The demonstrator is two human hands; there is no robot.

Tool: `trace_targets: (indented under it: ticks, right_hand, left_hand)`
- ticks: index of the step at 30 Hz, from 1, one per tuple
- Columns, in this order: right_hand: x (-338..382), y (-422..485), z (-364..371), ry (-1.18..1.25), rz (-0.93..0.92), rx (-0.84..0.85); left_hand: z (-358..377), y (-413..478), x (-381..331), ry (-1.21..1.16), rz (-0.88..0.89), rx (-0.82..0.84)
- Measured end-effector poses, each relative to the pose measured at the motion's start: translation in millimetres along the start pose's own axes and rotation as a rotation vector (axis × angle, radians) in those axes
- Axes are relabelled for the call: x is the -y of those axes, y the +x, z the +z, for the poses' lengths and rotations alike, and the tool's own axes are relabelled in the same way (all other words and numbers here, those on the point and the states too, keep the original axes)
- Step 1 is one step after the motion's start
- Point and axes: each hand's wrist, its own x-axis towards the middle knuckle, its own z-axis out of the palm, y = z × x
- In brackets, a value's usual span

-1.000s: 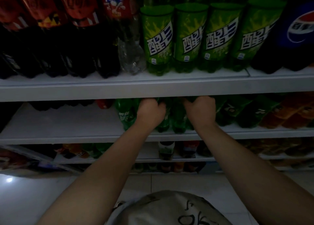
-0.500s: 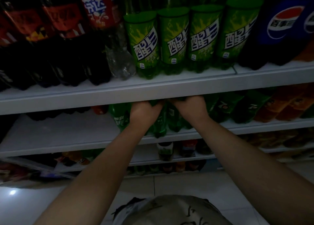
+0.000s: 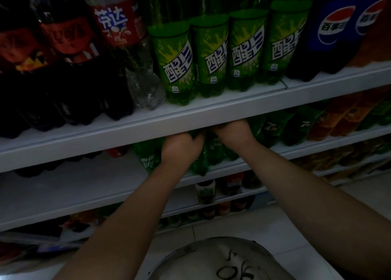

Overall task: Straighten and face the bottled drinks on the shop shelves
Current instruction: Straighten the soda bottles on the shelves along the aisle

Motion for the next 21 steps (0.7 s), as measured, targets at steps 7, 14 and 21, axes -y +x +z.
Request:
trace_targets:
  ticks: [7, 14, 21]
  right_hand:
    - [-3, 1, 1, -0.015, 0.06, -0.011]
    - [2, -2, -12, 0.124, 0.086, 0.069]
    - [-1, 3, -8, -0.13, 0.125, 0.117]
  left_hand:
    - [0, 2, 7, -0.089, -0.05, 0.01]
    - [4, -5, 1, -0.277, 0.001, -0.17]
    - [-3, 6, 7, -0.098, 0.055, -0.036]
